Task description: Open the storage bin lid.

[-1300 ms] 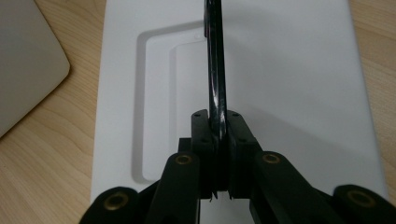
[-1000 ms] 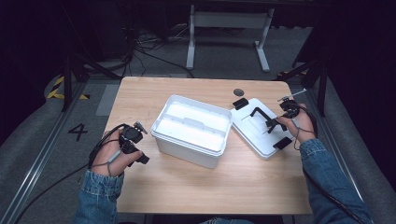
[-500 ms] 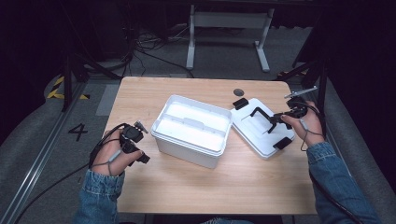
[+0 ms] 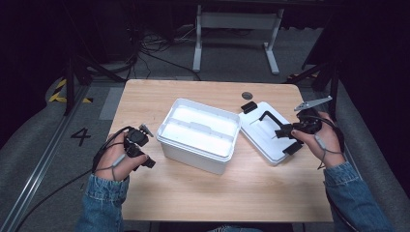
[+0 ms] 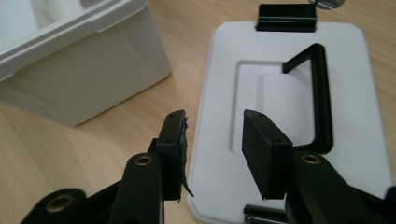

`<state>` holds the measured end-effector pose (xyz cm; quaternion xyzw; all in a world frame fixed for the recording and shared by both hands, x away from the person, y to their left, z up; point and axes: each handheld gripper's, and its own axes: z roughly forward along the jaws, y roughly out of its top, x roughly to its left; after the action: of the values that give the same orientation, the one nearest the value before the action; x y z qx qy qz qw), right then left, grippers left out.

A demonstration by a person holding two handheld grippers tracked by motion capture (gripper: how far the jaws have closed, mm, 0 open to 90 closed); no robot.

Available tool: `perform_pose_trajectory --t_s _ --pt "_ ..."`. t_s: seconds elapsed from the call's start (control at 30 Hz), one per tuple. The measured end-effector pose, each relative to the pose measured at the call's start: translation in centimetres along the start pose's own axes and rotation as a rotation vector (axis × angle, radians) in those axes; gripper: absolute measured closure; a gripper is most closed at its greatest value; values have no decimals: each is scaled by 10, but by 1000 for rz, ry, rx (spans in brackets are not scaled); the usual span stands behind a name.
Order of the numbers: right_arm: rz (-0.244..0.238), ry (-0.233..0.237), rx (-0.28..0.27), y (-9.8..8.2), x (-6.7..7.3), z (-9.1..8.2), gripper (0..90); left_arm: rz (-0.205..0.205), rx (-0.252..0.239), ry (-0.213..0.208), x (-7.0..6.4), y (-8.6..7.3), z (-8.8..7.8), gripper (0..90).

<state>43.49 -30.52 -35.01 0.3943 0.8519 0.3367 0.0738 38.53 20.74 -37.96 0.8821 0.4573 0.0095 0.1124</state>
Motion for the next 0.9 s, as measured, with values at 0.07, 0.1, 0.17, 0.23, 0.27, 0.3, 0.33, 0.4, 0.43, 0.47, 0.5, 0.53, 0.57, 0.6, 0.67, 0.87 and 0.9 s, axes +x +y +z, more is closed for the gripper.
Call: perform_pose_trajectory --t_s 0.07,0.1,0.17,0.23,0.27,0.3,0.33,0.4,0.43,0.47,0.5,0.53,0.57,0.6,0.67,0.87,0.9 --pt "-13 14 -1 -3 8 -1 605 8 3 1 1 -1 0 312" --pt "-22 19 -4 -4 11 -2 602 7 -3 5 1 -1 0 312" --pt "-39 33 -9 -8 19 -2 596 -1 2 -2 1 -2 -1 312" --pt "-53 59 -8 -12 27 -1 588 4 0 2 1 -3 -1 310" --pt "-60 65 -9 -14 30 0 584 4 -3 2 1 -3 -1 310" --pt "-68 78 -11 -16 33 1 581 9 -4 4 1 -4 -1 311" --pt "-71 91 -11 -17 36 2 580 8 -3 4 1 -4 -1 311" --pt "-84 112 -13 -21 43 5 577 2 2 2 1 -4 -1 311" --pt "-84 112 -13 -21 43 5 577 2 2 2 1 -4 -1 311" --pt "-89 129 -13 -24 48 7 576 8 1 4 1 -4 -1 311" --pt "-91 134 -11 -26 50 8 575 8 0 4 1 -4 0 311" --pt "-95 134 -10 -28 52 10 574 10 0 9 1 -3 -1 311" --pt "-95 134 -10 -28 52 10 574 10 0 9 1 -3 -1 311" --pt "-92 137 -5 -29 54 10 573 8 1 3 1 -3 0 311" --pt "-106 133 12 -32 58 12 569 10 -3 4 2 -4 0 311" --pt "-130 130 37 -38 66 21 565 11 -5 3 2 -4 -1 310" --pt "-131 126 41 -39 67 23 565 8 -4 0 1 -4 0 310"
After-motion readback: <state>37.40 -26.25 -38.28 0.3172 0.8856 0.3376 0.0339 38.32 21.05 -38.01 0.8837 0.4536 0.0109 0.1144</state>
